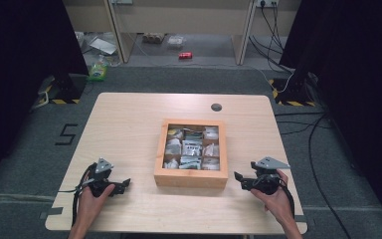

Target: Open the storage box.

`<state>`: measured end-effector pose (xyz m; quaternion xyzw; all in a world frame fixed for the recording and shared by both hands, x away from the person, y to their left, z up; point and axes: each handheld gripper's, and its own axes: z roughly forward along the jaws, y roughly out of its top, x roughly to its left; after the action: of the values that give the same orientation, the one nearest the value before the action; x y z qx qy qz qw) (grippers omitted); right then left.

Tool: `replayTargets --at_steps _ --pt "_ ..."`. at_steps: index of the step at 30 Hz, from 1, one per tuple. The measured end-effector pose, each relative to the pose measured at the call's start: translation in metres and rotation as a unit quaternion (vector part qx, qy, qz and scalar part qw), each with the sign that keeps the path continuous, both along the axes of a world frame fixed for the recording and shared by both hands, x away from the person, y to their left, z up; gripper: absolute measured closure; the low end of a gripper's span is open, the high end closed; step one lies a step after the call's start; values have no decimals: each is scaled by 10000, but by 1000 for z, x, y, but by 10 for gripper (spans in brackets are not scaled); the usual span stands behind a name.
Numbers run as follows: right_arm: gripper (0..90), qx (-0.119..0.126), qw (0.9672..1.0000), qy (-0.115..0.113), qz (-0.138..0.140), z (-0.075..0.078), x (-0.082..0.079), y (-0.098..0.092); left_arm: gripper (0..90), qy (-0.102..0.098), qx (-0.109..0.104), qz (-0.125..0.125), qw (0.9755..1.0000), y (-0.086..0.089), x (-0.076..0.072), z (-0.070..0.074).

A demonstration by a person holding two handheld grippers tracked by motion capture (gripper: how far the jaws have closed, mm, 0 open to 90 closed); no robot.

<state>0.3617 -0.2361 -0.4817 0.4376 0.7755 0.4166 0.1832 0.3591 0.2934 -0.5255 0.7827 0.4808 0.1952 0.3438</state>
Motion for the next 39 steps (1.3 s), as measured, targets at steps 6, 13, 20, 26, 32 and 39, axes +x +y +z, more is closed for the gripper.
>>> replayTargets --at_steps 6,13,20,26,32,39 --pt "217 122 9999 7 28 1 -7 0 0 1 -1 0 10000 0 0 0" --pt "239 113 9995 -23 282 2 -24 11 0 1 -1 1 10000 0 0 0" --pt "268 94 9985 -38 539 5 -27 19 0 0 1 0 10000 0 0 0" --pt "294 114 9974 -76 707 6 -29 24 0 0 1 -1 10000 0 0 0" --pt "352 136 9964 -130 828 7 -30 32 0 0 -1 1 10000 0 0 0" --pt "460 200 9947 -162 996 7 -31 42 0 0 0 0 10000 0 0 0"
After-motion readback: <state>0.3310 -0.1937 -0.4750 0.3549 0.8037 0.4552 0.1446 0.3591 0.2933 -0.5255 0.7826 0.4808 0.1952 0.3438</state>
